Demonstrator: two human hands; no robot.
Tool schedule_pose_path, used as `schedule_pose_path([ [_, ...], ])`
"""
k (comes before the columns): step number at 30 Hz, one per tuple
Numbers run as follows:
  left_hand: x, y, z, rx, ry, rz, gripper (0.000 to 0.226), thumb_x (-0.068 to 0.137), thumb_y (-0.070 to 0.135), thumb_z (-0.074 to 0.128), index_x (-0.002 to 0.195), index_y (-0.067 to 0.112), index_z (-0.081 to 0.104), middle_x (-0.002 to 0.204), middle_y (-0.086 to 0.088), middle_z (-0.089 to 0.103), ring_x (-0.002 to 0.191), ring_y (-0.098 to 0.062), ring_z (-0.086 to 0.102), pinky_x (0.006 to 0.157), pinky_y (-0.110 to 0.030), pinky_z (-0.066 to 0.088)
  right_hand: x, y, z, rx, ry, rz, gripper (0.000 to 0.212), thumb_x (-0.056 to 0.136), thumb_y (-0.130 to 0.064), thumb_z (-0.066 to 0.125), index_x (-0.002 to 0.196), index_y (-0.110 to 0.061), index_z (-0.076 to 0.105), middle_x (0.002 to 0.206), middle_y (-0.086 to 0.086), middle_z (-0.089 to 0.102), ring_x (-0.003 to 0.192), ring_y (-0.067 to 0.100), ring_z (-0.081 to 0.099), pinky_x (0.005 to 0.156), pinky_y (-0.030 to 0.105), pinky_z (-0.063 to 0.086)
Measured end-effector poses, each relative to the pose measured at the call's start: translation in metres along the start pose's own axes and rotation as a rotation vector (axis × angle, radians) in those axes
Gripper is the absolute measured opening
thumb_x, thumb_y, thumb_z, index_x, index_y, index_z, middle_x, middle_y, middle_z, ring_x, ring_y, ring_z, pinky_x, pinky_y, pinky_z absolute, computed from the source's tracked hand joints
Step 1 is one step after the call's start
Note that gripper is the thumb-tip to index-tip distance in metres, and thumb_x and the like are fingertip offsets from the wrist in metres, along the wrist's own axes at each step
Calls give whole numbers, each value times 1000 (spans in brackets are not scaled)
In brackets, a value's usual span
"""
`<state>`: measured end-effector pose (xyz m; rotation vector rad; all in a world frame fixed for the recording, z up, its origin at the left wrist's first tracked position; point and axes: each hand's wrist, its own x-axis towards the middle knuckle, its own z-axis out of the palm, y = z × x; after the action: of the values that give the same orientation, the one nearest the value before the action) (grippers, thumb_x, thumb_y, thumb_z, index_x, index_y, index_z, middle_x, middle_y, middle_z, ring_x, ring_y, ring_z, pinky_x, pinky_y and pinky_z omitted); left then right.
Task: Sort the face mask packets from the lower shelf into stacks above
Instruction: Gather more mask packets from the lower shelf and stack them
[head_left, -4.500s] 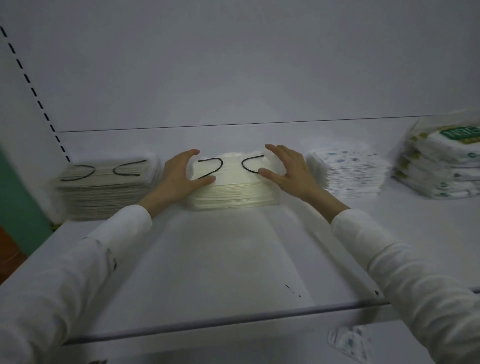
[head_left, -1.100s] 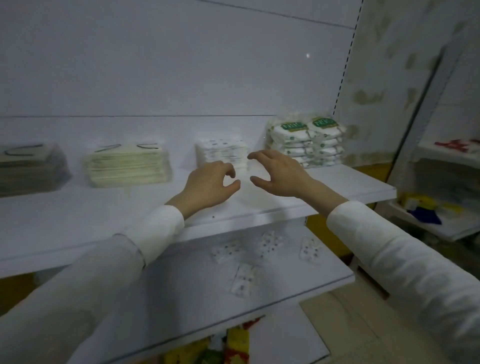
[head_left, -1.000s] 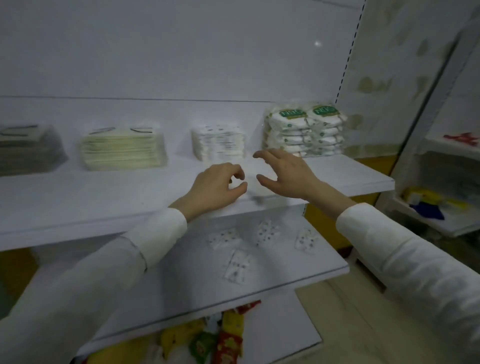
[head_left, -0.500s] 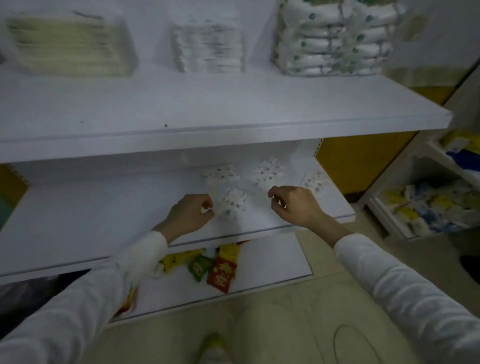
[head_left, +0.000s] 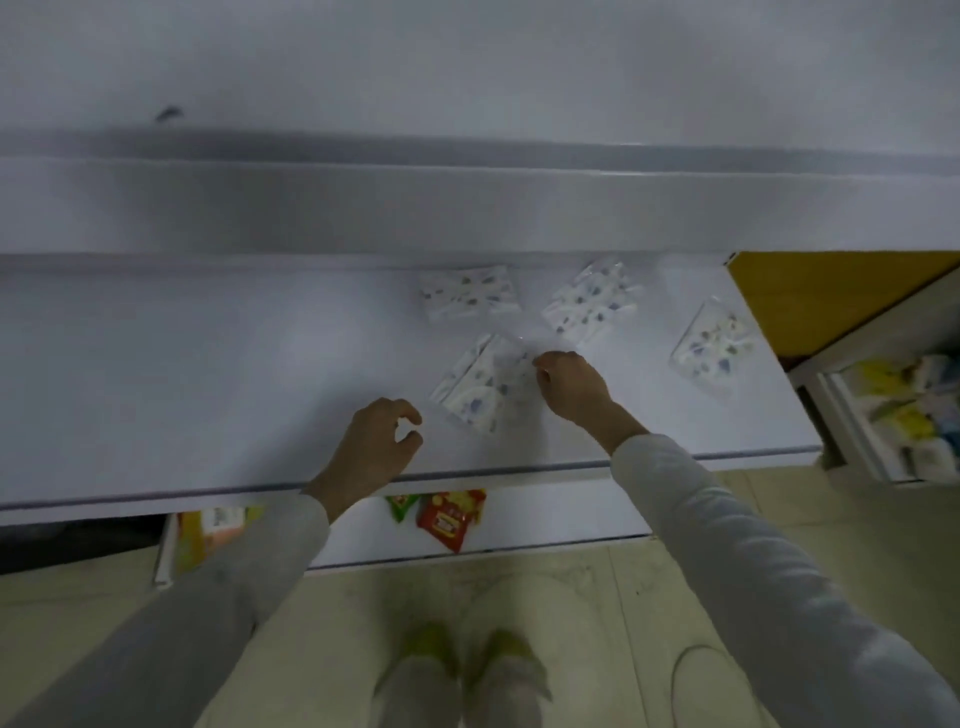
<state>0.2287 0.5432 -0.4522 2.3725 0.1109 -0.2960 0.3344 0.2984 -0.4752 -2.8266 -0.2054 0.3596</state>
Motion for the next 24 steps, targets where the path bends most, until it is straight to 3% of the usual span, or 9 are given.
schedule_pose_path([
  [4,5,5,21,-91,121,-35,19,87,5,60,105,8,64,111,-11,61,96,-18,54,80,-21,37,41,-4,10,12,-68,-26,40,99,-20,40,135,-3,44,133,19,52,119,35,52,99,39,41],
  [7,1,10,31,-138,182,-55,20,86,2,60,106,6,64,112,-9,60,102,-22,56,81,-24,42,58,-13,21,-85,-73,-4,56,95,-27,48,142,-2,29,133,21,47,121,37,46,100,41,37],
  [12,-2,3,40,-180,240,-77,20,86,0,60,104,7,63,110,-9,61,99,-19,56,77,-24,40,71,-21,23,-50,-90,130,47,85,-28,62,129,-17,48,129,10,50,121,30,47,102,39,37],
  [14,-2,0,44,-182,246,-107,20,86,1,59,104,9,63,111,-8,61,97,-16,54,77,-22,39,72,-20,19,-37,-98,100,42,78,-22,69,116,-19,53,121,10,50,114,30,49,93,35,41],
  [17,-3,-4,50,-200,267,-137,22,87,3,60,108,8,61,113,-9,60,99,-17,54,79,-24,39,65,-13,17,185,-121,68,26,73,-9,70,87,-17,49,97,6,52,90,23,51,69,29,40],
  [20,-4,-4,51,-235,289,-196,36,86,11,65,121,8,53,117,-7,55,107,-23,52,86,-30,42,50,-6,11,342,-153,32,27,79,-10,71,99,-13,53,95,2,53,89,19,49,76,30,42],
  [21,-2,-3,51,-274,281,-233,47,84,15,68,126,9,48,118,-5,52,109,-22,50,89,-32,43,44,-2,9,461,-184,18,22,80,-10,71,93,-15,53,90,-1,53,87,17,48,76,28,40],
  [24,5,5,48,-562,220,-334,70,78,21,76,136,14,37,123,2,46,110,-17,48,91,-33,45,18,8,2,1082,-305,14,18,84,2,66,90,-14,61,87,0,65,83,16,62,79,27,48],
])
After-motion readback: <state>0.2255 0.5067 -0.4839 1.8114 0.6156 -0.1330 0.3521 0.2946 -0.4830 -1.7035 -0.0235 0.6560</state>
